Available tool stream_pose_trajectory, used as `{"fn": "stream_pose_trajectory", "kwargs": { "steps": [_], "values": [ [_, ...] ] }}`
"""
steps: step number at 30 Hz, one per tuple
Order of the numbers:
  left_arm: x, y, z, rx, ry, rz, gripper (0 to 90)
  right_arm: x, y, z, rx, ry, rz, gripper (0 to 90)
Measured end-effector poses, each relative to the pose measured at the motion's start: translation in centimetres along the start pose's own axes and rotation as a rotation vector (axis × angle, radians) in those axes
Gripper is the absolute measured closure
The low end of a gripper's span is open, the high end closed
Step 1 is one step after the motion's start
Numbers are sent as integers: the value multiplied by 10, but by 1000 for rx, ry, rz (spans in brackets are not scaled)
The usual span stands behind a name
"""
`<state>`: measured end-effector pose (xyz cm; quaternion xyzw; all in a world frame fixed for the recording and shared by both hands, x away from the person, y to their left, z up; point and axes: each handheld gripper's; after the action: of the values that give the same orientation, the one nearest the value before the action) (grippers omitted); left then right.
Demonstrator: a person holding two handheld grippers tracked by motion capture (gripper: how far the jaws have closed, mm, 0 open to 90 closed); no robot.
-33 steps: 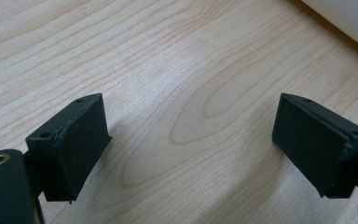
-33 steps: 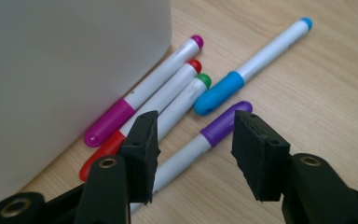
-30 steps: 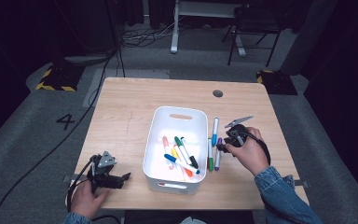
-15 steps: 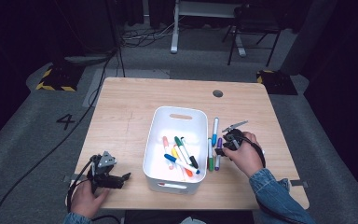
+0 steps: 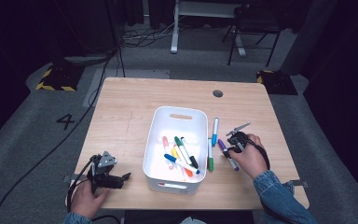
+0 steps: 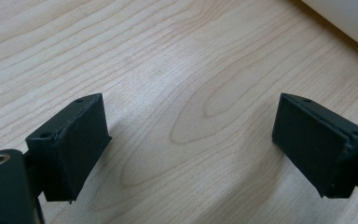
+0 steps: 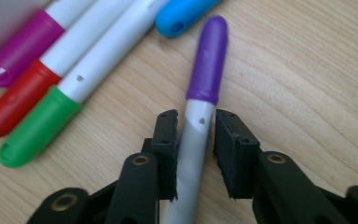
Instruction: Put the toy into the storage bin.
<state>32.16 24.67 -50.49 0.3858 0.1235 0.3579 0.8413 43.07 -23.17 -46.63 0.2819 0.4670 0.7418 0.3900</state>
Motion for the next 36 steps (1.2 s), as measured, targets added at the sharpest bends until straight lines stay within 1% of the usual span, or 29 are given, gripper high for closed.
{"fn": "stream_pose_trajectory", "kwargs": {
  "steps": [1, 3, 4, 6, 7, 8, 16, 21, 23, 24, 26, 32, 36],
  "values": [
    [0, 0, 0, 0, -1, 0, 107, -1, -1, -1, 9, 4, -3, 724],
    [0, 0, 0, -1, 0, 0, 107, -3, -1, -1, 9, -9, 3, 741],
    [0, 0, 0, -1, -1, 0, 107, -3, -1, -1, 10, -6, 11, 746],
    [0, 0, 0, 0, -1, 0, 107, -4, 0, 0, 17, -10, 5, 764],
    [0, 0, 0, 0, -1, 0, 107, -4, 0, 0, 19, -8, 13, 766],
    [0, 0, 0, 0, -1, 0, 107, -4, 0, 0, 20, -10, 5, 767],
    [0, 0, 0, -1, -1, 0, 107, -3, 1, 2, 45, -24, -6, 772],
    [0, 0, 0, 0, 0, 0, 107, -5, 1, 0, 42, -30, 0, 773],
    [0, 0, 0, 0, 0, 0, 107, -6, 3, -1, 26, -37, 7, 773],
    [0, 0, 0, 0, 0, 0, 107, -6, 5, -1, 23, -39, 17, 773],
    [0, 0, 0, 0, 1, 0, 107, -6, 9, -1, 7, -39, 15, 773],
    [0, 0, 0, 0, 1, 0, 107, -3, 27, 1, -42, -24, 28, 773],
    [0, 0, 0, 0, 0, 0, 107, -1, 40, 2, -92, -15, 47, 773]
  ]
}}
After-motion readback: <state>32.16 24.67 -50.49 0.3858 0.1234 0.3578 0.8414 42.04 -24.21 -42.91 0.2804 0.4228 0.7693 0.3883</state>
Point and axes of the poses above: each handheld gripper's, and its own axes: y roughly backward along the jaws, z roughly out of its top, x roughly to its left, and after that the axes turned 8 degrees about -y, right-handed
